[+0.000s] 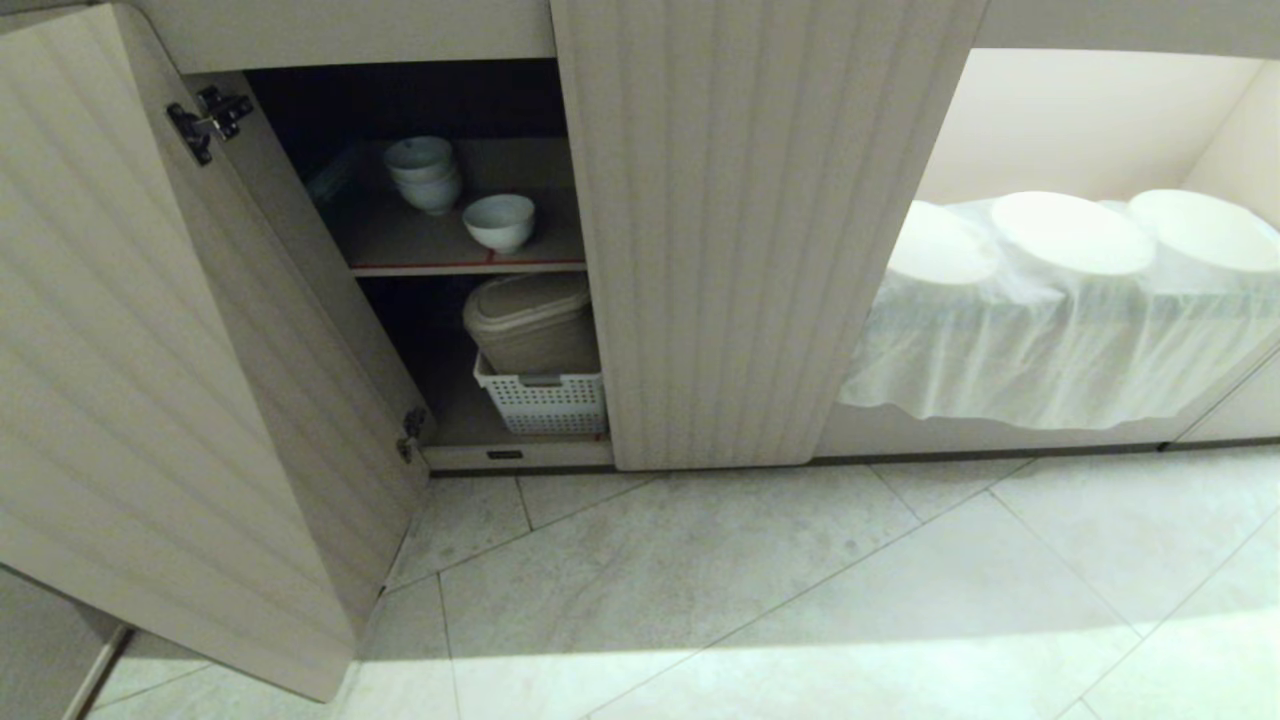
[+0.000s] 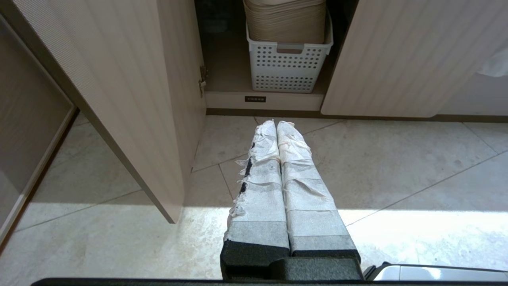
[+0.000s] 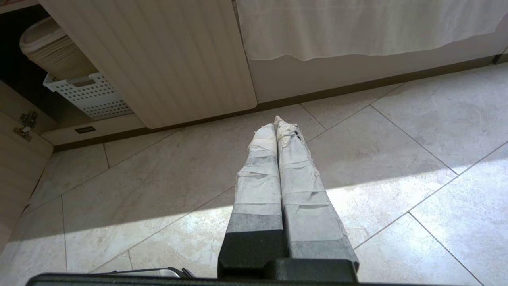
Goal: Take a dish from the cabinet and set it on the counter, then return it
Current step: Close the cabinet door
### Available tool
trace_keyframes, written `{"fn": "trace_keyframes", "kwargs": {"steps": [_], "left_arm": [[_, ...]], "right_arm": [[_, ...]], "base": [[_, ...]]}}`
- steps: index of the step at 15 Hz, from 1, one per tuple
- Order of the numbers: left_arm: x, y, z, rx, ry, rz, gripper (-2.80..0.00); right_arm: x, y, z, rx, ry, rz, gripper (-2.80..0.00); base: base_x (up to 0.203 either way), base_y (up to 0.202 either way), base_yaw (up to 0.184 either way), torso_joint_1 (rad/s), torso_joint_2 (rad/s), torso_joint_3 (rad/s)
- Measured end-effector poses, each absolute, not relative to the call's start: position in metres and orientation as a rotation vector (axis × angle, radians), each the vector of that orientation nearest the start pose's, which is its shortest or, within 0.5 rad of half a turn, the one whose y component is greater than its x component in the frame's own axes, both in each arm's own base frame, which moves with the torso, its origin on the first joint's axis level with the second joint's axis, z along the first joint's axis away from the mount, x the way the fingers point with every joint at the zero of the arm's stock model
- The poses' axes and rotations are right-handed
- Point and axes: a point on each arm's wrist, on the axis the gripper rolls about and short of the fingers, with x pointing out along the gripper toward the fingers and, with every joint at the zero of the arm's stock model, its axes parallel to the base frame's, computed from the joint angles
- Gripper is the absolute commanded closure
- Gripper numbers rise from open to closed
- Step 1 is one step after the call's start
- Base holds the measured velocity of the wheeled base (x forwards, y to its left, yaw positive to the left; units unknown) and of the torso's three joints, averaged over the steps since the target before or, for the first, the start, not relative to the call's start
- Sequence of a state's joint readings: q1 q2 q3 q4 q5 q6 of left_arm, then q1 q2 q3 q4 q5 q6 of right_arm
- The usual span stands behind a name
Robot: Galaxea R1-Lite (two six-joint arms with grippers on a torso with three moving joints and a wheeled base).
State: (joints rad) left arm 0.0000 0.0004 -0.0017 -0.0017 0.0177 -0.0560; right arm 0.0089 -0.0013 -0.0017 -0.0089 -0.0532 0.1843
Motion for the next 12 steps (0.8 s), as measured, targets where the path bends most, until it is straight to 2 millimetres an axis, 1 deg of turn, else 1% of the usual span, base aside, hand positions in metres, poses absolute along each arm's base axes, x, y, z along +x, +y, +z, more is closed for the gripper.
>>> {"fn": "trace_keyframes", "kwargs": {"steps": [12], "left_arm": [[-0.0229,0.0004,0.0762,-0.056,-0.004,0.018,0.0]], "right_arm": [[-0.0231,-0.0014,0.0768,0.185,-0.016,-0.043,0.0]], "base": [[0.0,0.0,0.0,0.0,0.0,0.0]]}}
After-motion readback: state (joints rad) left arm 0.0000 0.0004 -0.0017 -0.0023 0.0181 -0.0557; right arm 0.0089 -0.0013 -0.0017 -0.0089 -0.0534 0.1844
